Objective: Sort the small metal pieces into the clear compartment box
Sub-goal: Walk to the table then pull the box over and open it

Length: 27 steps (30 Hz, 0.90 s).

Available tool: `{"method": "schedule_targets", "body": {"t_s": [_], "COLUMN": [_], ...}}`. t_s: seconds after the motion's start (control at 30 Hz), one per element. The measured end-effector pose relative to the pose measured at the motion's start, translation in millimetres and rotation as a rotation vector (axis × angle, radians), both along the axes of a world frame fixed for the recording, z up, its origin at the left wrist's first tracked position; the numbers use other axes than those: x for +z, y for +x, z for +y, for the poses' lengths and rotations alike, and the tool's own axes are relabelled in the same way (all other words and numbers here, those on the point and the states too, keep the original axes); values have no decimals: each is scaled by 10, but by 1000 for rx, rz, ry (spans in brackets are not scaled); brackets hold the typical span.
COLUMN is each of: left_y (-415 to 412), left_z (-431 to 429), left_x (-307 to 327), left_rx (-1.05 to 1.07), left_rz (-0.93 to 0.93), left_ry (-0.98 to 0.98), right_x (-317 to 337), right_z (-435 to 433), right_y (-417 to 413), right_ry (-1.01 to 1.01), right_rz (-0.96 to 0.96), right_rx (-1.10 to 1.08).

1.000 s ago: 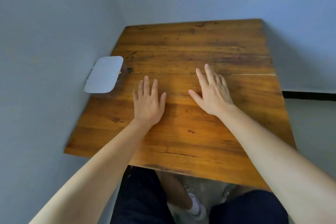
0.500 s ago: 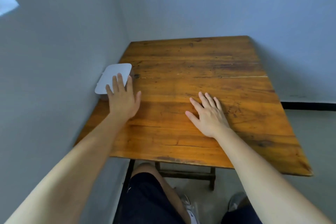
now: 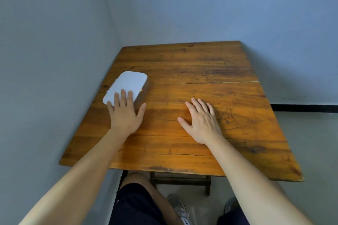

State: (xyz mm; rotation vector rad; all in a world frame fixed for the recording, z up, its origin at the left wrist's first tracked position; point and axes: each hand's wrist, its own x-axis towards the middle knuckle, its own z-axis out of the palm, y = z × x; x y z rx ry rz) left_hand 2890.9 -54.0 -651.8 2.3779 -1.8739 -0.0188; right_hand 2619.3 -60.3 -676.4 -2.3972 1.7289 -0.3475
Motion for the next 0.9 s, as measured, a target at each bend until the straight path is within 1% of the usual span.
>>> {"method": "schedule_targets", "body": {"t_s": [0.23, 0.3, 0.37, 0.43, 0.5, 0.6, 0.77, 0.9], "left_y": [-492, -556, -552, -522, -484, -469, -348, -269], "left_z": [678, 786, 793, 717, 690, 685, 604, 530], "left_x": [-53, -76, -109, -129, -139, -110, 67, 229], "left_rx": [-307, -369, -411, -402, -354, -344, -325, -249], "left_rz": [140, 146, 112, 84, 114, 148, 264, 362], "left_ry": [-176, -217, -261, -276, -249, -237, -339, -437], "right_x": [56, 55, 59, 67, 57, 44, 155, 281], "right_z": [166, 256, 319, 356, 400, 400, 303, 171], "right_y": [21, 40, 64, 102, 171, 241, 328, 446], "right_ry": [-11, -36, -40, -42, -34, -22, -84, -120], "right_rz": [-174, -193, -209, -218, -206, -222, -240, -238], "right_rx": [-93, -62, 2, 60, 97, 94, 106, 160]}}
